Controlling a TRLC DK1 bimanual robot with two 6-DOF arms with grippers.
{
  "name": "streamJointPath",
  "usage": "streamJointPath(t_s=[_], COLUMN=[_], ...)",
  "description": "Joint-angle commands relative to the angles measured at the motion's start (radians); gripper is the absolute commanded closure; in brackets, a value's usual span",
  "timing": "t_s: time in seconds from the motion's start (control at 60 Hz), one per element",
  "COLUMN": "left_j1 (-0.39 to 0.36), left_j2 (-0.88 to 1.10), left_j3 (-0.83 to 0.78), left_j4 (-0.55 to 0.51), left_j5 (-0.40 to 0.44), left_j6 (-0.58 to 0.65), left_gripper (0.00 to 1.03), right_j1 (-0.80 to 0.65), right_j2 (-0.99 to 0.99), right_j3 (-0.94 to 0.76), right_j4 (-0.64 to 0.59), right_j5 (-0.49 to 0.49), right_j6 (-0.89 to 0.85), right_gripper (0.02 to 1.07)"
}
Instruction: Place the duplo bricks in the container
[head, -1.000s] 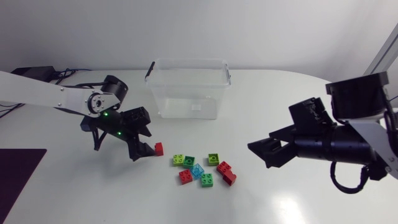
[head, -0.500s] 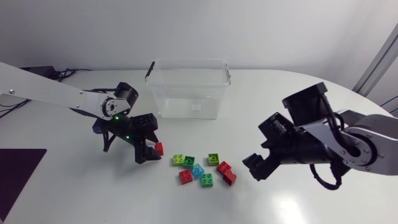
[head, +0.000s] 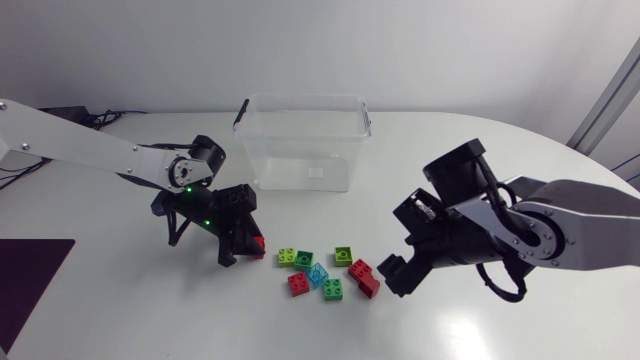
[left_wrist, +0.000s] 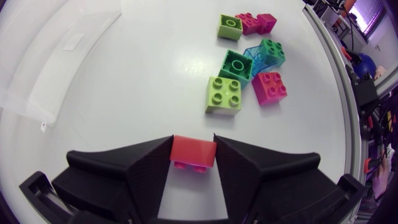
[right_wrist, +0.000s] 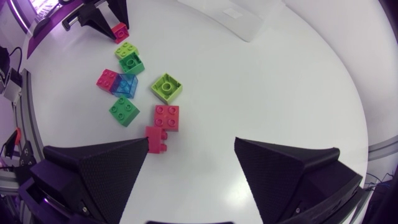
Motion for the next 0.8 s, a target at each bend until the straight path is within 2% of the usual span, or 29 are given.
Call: streamJointPath(t_s=[0.0, 0.067, 0.617, 0.783], left_j1=[0.005, 0.003, -0.012, -0.004], left_j2=[-0.002, -0.007, -0.166, -0.209], left_j3=[0.023, 0.024, 0.073, 0.133], left_j4=[-0.013, -0.026, -0.152, -0.153], left_j5=[0.016, 0.016, -0.014, -0.020], left_j6=[0.035, 0.035, 0.031, -0.014], left_gripper=[0.66, 0.67, 0.68, 0.68], right_j1=[0.021, 0.029, 0.100, 0.116], right_j2=[0.024, 0.042, 0.157, 0.189], right_j3=[0.026, 0.029, 0.044, 0.044], right_j4=[-0.014, -0.015, -0.017, -0.017], right_j5=[-0.006, -0.006, 0.015, 0.015], right_j6=[0.022, 0.026, 0.046, 0.049], right_gripper=[0.08, 0.10, 0.13, 0.21])
